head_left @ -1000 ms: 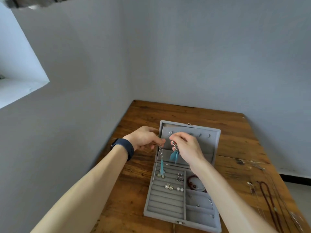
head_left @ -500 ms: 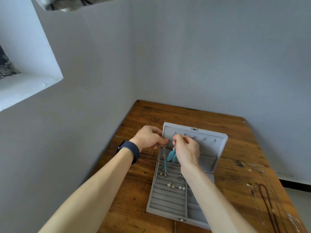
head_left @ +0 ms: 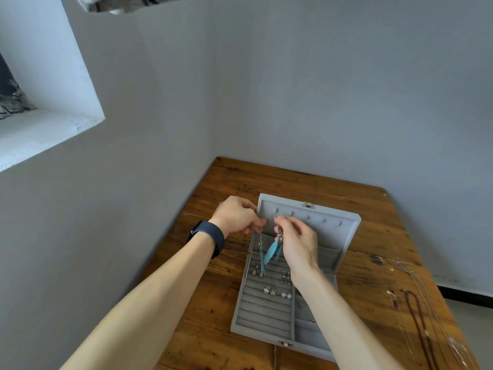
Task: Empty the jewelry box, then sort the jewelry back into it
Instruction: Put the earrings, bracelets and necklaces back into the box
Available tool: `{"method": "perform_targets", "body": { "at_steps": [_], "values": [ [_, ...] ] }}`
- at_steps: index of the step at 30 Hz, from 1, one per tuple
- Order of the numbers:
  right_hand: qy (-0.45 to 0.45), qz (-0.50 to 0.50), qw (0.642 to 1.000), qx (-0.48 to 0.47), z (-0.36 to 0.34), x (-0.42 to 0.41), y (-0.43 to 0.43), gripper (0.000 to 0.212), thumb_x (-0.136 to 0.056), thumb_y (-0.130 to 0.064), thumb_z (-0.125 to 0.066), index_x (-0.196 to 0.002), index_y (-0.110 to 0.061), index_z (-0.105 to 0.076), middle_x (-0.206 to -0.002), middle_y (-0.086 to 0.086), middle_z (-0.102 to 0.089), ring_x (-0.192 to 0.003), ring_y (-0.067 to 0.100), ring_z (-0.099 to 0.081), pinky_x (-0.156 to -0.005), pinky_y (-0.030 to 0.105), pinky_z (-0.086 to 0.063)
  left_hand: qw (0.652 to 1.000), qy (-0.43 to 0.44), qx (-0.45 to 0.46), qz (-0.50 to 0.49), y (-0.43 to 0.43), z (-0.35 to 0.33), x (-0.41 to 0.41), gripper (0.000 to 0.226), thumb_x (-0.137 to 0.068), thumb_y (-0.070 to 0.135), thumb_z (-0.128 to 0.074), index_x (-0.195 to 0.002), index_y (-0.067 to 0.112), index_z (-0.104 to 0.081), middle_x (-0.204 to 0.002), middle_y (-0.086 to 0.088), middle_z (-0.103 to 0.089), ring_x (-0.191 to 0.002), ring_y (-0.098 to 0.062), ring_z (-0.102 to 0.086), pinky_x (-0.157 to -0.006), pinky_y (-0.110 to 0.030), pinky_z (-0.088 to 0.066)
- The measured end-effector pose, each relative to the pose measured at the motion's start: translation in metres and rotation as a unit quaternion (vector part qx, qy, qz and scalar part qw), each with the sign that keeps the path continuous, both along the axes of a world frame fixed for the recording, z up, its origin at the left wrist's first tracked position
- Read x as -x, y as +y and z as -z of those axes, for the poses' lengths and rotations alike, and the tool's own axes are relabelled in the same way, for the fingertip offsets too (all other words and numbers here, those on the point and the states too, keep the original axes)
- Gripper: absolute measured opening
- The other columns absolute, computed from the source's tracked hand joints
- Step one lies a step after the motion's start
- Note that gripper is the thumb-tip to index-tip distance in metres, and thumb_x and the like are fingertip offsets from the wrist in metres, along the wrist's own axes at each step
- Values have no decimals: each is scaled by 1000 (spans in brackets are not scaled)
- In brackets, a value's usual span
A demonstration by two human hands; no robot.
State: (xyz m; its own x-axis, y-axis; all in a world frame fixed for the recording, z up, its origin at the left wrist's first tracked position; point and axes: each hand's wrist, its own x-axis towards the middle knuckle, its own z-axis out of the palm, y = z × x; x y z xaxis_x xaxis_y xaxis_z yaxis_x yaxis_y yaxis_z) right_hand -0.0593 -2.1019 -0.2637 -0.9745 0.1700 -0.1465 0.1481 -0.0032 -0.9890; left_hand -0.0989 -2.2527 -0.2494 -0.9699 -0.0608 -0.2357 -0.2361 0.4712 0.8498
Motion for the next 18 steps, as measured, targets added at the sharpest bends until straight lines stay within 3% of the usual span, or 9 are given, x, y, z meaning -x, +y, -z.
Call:
{"method": "perform_targets", "body": {
  "at_steps": [6, 12, 15, 18],
  "values": [
    [-5, 21, 1000, 13, -1, 5, -9, 10, -94, -28, -65, -92, -24, -73, -87, -6, -73, -79, 5, -65, -65, 20, -46, 1000, 15, 27, -5, 1, 0, -2, 16, -80, 28, -81, -93, 22, -73, -72, 7, -76, -59, -7, -60, -65, -24, -56],
    [-39, 71, 997, 12, 1, 11, -19, 11, -90, -28, -67, -88, -20, -74, -81, -8, -73, -82, 8, -66, -75, 28, -50, 999, 23, 39, -13, 2, 1, -2, 16, -81, 29, -81, -93, 24, -73, -72, 8, -76, -60, -8, -62, -74, -29, -60],
    [-63, 85, 994, 30, -2, 12, -21, 12, -88, -27, -67, -83, -17, -74, -80, -6, -72, -82, 12, -64, -68, 29, -45, 999, 28, 43, -16, 2, 1, -3, 14, -82, 29, -80, -93, 24, -73, -73, 7, -76, -63, -8, -63, -74, -29, -60],
    [-82, 93, 990, 62, -6, 12, -22, 12, -87, -24, -68, -77, -18, -71, -79, -5, -71, -80, 14, -63, -72, 31, -47, 998, 30, 49, -16, 3, 1, -3, 13, -82, 29, -80, -93, 24, -73, -74, 7, -76, -63, -8, -63, -70, -26, -59]
  ]
}}
